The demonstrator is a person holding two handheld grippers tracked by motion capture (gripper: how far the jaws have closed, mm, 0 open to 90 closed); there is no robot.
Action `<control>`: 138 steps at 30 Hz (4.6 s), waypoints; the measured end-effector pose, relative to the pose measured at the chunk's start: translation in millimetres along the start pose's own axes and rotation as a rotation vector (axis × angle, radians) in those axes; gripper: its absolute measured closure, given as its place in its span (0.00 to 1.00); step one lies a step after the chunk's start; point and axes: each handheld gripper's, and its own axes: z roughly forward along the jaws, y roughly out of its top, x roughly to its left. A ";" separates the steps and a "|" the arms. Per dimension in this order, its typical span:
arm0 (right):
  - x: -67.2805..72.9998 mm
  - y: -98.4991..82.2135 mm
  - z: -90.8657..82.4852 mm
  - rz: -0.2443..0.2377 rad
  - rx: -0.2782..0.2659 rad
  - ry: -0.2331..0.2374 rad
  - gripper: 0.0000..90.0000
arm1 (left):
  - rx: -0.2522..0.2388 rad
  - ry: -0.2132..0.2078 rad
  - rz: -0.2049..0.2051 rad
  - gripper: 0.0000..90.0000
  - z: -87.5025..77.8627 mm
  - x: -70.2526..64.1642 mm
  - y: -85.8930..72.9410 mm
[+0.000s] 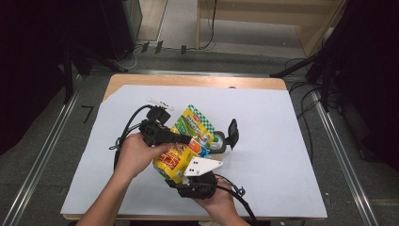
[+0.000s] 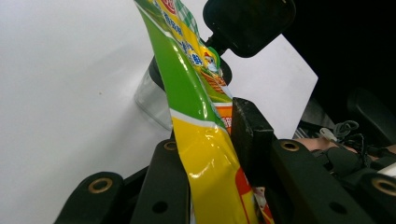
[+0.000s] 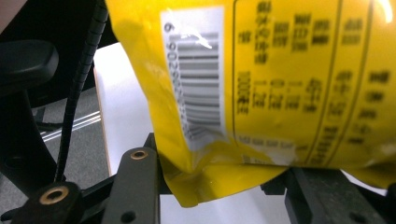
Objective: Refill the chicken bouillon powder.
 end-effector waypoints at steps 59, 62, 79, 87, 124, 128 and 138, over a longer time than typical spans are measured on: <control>-11.0 8.4 9.4 0.115 0.014 0.079 0.73 | -0.020 -0.024 -0.100 0.86 -8.3 -2.6 14.5; -10.6 8.7 10.1 0.121 0.012 0.094 0.73 | -0.007 -0.004 -0.084 0.91 -6.9 -3.5 16.2; -12.9 8.7 14.8 0.127 0.023 0.091 0.68 | -0.009 0.034 -0.067 0.91 3.0 -19.6 19.4; -14.6 9.1 15.1 0.144 0.017 0.074 0.71 | -0.032 -0.016 -0.159 0.88 2.6 -11.1 18.3; -16.2 24.9 13.0 0.158 -0.019 0.160 0.73 | -0.018 -0.149 -0.227 0.87 -2.4 7.3 26.8; -16.5 25.5 13.7 0.157 -0.023 0.159 0.73 | -0.030 -0.144 -0.236 0.86 -3.7 7.3 26.4; -11.6 28.1 15.5 0.130 -0.015 0.101 0.69 | -0.027 -0.067 -0.241 0.86 -4.9 4.5 26.5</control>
